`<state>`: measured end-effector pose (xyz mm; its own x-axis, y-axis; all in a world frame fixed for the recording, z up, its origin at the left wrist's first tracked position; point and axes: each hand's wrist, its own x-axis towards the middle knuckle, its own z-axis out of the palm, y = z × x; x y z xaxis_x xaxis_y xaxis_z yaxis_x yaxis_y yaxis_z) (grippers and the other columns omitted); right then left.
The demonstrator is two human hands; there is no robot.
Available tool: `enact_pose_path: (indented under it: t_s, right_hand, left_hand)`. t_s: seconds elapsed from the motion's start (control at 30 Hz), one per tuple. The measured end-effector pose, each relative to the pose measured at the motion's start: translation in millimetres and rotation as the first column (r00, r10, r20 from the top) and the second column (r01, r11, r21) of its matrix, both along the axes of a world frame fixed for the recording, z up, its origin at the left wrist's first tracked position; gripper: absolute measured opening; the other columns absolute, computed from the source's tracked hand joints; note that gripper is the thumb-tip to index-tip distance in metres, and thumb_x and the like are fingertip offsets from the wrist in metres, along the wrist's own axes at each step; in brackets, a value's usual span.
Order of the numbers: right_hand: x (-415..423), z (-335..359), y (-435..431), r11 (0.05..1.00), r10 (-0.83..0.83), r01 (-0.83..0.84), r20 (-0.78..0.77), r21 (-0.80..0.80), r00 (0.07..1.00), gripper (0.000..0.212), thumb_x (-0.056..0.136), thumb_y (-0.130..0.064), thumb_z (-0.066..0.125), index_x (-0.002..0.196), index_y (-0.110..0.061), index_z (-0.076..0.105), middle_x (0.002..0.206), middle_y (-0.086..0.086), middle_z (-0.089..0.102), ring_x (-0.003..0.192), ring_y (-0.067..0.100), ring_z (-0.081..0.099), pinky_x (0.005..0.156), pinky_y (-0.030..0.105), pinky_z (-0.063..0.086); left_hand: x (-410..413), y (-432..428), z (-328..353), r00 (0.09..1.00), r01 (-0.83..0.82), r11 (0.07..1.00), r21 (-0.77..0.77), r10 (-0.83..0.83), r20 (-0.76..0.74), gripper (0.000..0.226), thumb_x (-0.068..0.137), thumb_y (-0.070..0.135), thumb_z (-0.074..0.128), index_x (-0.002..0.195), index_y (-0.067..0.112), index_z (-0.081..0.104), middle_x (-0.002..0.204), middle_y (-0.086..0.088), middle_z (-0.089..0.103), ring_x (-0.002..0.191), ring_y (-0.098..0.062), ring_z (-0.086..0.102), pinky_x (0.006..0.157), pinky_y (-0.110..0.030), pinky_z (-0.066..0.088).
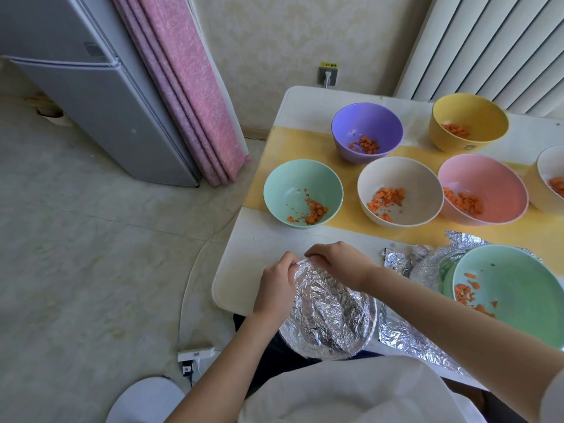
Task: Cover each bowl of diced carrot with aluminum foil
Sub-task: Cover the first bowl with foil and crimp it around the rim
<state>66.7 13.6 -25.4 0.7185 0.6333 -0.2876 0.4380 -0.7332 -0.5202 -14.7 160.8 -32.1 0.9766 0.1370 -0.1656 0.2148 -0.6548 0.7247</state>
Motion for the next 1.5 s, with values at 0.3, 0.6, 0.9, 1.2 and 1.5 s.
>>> enact_pose_path:
  t_s: [0.3, 0.6, 0.9, 1.2, 1.5]
  right_hand:
    - [-4, -2, -15, 0.985, -0.141, 0.143, -0.028, 0.092, 0.99, 0.027, 0.099, -0.021, 0.045, 0.115, -0.011, 0.063, 0.099, 0.008, 0.07, 0.084, 0.025, 0.062, 0.066, 0.02, 0.031]
    - [-9, -1, 1, 0.998, -0.058, 0.056, 0.084, 0.027, 0.995, 0.024, 0.096, -0.015, 0.046, 0.114, -0.015, 0.063, 0.099, 0.007, 0.07, 0.091, 0.032, 0.062, 0.074, 0.036, 0.043]
    - [-6, 4, 11, 0.999, 0.001, -0.004, 0.065, 0.05, 0.998, 0.024, 0.097, -0.014, 0.043, 0.111, -0.012, 0.062, 0.095, 0.01, 0.069, 0.088, 0.031, 0.061, 0.074, 0.039, 0.045]
    - [-9, 7, 11, 0.988, -0.108, 0.105, 0.023, 0.112, 0.994, 0.03, 0.1, -0.019, 0.039, 0.126, -0.015, 0.054, 0.12, 0.006, 0.063, 0.107, 0.025, 0.059, 0.088, 0.034, 0.044]
    - [-10, 3, -8, 0.975, -0.197, 0.196, -0.001, 0.101, 0.98, 0.034, 0.1, -0.023, 0.04, 0.13, -0.012, 0.052, 0.126, 0.005, 0.061, 0.114, 0.025, 0.056, 0.093, 0.03, 0.039]
  left_hand:
    - [4, 7, -1, 0.999, -0.019, 1.0, 0.01, 0.02, -0.046, 0.015, 0.098, 0.015, 0.041, 0.104, 0.012, 0.054, 0.099, 0.003, 0.056, 0.09, -0.014, 0.052, 0.074, -0.021, 0.039]
    - [12, 4, 0, 0.997, -0.023, 0.996, 0.092, 0.016, 0.074, 0.016, 0.092, 0.005, 0.053, 0.098, 0.004, 0.067, 0.093, -0.004, 0.062, 0.09, -0.014, 0.052, 0.075, -0.013, 0.033]
    - [9, 0, 6, 0.993, -0.045, 0.995, 0.092, 0.034, 0.116, 0.017, 0.092, 0.004, 0.052, 0.1, 0.005, 0.066, 0.094, -0.002, 0.056, 0.091, -0.014, 0.051, 0.08, -0.024, 0.042]
    - [10, 0, 9, 0.985, -0.147, 0.988, 0.039, 0.143, 0.099, 0.019, 0.096, 0.007, 0.048, 0.105, 0.002, 0.063, 0.094, -0.001, 0.042, 0.075, -0.016, 0.051, 0.073, -0.017, 0.038]
    - [-7, 13, 5, 0.935, -0.355, 0.935, -0.002, 0.355, -0.018, 0.018, 0.096, 0.009, 0.042, 0.104, 0.015, 0.056, 0.102, 0.0, 0.044, 0.073, -0.005, 0.047, 0.063, -0.014, 0.028]
